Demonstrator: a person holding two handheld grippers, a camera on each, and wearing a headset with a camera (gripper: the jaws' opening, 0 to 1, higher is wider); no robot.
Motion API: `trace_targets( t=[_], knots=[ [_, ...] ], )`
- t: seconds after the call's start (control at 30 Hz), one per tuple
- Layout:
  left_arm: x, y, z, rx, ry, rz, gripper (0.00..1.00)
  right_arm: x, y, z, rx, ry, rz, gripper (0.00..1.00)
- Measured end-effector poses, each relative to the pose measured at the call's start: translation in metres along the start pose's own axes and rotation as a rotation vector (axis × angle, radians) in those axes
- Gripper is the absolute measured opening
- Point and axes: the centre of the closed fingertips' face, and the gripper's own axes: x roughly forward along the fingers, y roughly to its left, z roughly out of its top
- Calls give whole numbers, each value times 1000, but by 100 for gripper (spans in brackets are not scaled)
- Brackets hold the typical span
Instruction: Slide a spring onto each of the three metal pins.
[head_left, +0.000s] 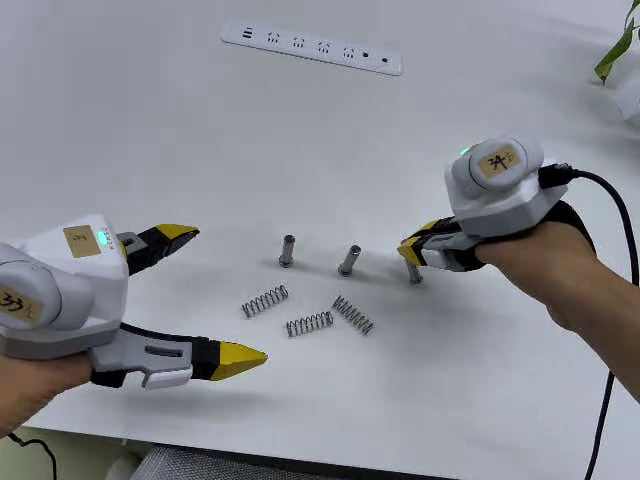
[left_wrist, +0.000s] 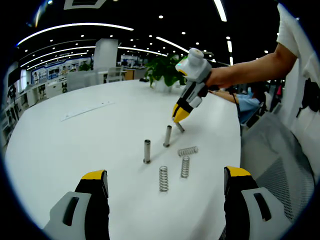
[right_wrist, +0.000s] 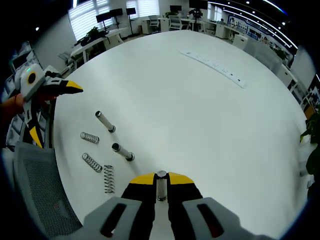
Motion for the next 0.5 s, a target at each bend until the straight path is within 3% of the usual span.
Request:
trace_targets(
  t=[0.5],
  knots=[
    [1,2,-2,0,2,-5,98,-16,-2,-12,12,-40,-6,9]
  ],
)
